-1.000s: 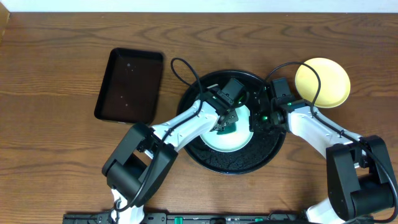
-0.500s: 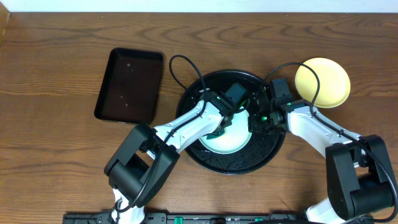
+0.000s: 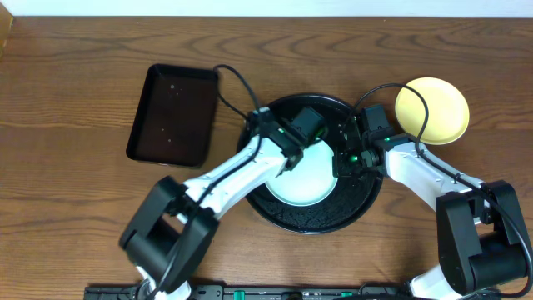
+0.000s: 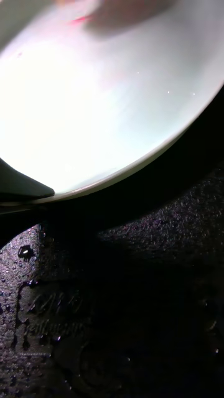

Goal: Clean dirty plates on tray and stack at the side
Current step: 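Scrub the red stain with the sponge while right gripper holds the rim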

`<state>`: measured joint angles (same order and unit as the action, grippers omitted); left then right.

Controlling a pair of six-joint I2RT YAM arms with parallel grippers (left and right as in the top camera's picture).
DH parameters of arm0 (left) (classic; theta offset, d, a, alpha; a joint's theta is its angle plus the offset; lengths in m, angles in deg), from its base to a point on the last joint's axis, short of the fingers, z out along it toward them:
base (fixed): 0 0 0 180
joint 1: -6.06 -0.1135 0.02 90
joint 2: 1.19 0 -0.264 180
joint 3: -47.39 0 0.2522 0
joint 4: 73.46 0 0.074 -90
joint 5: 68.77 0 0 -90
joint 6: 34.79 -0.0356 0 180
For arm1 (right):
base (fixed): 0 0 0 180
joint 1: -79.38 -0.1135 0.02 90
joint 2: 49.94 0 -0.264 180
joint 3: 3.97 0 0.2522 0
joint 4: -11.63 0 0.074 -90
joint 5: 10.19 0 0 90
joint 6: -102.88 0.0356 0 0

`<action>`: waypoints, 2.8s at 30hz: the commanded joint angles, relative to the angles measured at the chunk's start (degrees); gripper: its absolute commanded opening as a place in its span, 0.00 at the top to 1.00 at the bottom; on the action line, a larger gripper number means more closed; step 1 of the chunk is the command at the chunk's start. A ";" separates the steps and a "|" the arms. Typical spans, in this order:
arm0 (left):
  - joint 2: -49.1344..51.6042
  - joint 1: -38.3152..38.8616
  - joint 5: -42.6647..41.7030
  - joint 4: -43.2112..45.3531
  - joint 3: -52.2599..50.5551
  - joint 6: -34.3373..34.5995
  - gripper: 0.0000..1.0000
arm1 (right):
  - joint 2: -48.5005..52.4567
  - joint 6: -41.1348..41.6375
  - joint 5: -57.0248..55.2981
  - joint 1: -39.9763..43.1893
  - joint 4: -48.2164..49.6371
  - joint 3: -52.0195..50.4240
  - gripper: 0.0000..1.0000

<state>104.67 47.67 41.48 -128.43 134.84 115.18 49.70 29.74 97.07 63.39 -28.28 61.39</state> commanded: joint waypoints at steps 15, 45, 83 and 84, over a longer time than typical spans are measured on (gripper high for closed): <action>0.81 -0.55 -10.56 13.35 -0.74 -0.33 0.92 | 0.79 -1.29 -4.37 -0.20 -0.72 0.11 0.99; 4.15 -1.03 3.91 2.25 -0.94 -5.35 0.93 | 0.79 -1.29 -4.37 -0.20 -0.92 0.11 0.99; 5.03 0.31 2.14 -4.22 -1.25 -5.51 0.93 | 0.81 -1.29 -4.37 -0.20 -1.07 0.11 0.99; 4.90 0.31 3.80 -4.50 -1.22 -5.53 0.93 | 0.81 -1.29 -4.37 -0.20 -1.07 0.11 0.99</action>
<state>108.76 48.72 34.36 -130.07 134.30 110.43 49.70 28.93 96.50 63.39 -28.61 61.50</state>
